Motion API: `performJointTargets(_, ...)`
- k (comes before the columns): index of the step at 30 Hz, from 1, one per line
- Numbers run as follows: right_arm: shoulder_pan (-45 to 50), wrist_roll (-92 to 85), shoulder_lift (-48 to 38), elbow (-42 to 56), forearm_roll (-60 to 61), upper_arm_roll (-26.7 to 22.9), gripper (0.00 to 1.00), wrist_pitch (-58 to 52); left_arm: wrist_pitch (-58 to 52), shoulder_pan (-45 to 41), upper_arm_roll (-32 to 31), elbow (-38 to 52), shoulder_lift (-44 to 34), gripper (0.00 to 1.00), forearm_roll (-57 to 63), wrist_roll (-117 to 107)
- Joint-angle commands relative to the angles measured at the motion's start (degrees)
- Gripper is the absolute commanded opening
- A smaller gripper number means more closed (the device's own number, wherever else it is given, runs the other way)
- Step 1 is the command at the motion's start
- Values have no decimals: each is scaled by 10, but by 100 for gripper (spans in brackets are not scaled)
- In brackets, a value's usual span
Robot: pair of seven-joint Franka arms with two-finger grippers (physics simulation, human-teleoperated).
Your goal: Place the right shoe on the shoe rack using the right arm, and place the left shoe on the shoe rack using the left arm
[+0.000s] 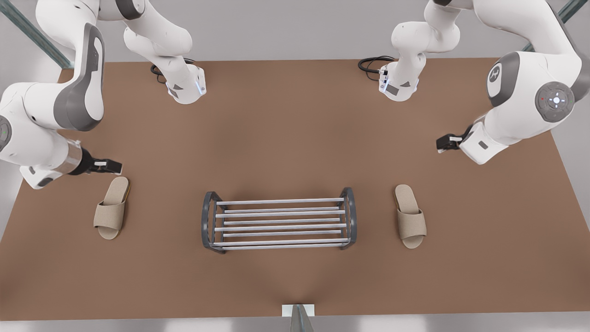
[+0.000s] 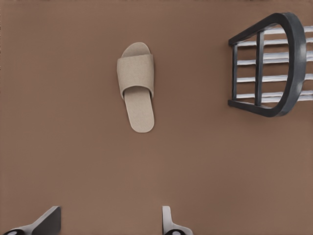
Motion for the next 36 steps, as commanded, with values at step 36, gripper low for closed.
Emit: performJointTargets(36,-86,-841,25,-437,942,-51,100,693,618,-19,62,-669,12,100,-1839,1519)
